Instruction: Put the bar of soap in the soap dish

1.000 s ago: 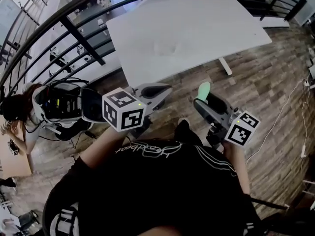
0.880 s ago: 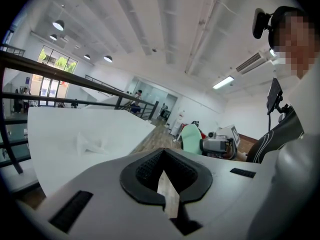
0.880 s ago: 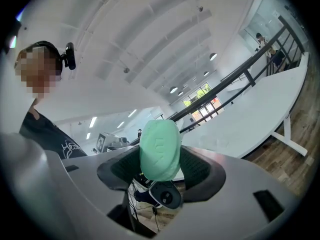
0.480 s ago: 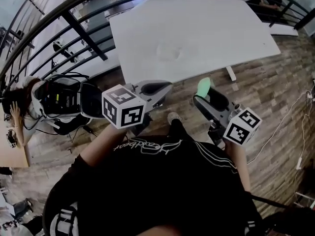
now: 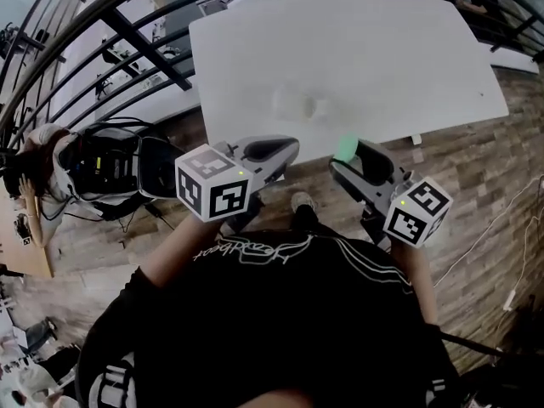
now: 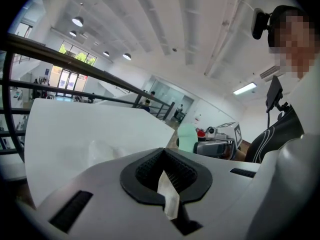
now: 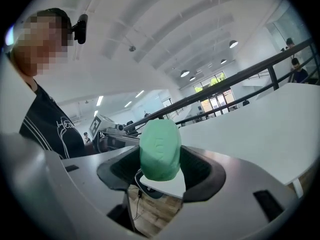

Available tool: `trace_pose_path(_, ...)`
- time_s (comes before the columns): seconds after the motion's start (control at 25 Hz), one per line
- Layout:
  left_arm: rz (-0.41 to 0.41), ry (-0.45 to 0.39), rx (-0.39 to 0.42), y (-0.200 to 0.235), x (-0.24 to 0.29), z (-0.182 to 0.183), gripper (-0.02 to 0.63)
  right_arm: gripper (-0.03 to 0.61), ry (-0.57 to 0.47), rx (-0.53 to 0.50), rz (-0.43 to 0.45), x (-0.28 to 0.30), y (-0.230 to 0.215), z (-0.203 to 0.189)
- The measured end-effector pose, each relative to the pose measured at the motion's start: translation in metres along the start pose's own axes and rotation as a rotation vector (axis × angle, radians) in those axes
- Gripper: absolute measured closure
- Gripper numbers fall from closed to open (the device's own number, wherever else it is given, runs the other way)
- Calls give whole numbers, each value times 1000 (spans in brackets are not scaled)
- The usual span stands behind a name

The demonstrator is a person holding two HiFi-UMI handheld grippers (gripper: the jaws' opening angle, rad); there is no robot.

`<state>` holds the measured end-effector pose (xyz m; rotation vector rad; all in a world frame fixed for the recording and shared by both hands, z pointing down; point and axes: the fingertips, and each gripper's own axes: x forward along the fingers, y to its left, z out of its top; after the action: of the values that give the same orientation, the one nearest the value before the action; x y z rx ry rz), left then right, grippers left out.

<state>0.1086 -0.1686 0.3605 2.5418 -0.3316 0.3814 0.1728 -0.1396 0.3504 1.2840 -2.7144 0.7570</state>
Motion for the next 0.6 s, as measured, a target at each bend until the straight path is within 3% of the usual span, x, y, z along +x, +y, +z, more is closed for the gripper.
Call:
trace_pose_path(0.4,76,19,-110,71,27,0,606,359,89,-1,63,56,-61,13)
trace_pose_path(0.6,98,22,-140,81,35,-12,606,359,132,-30,93,67,-71,8)
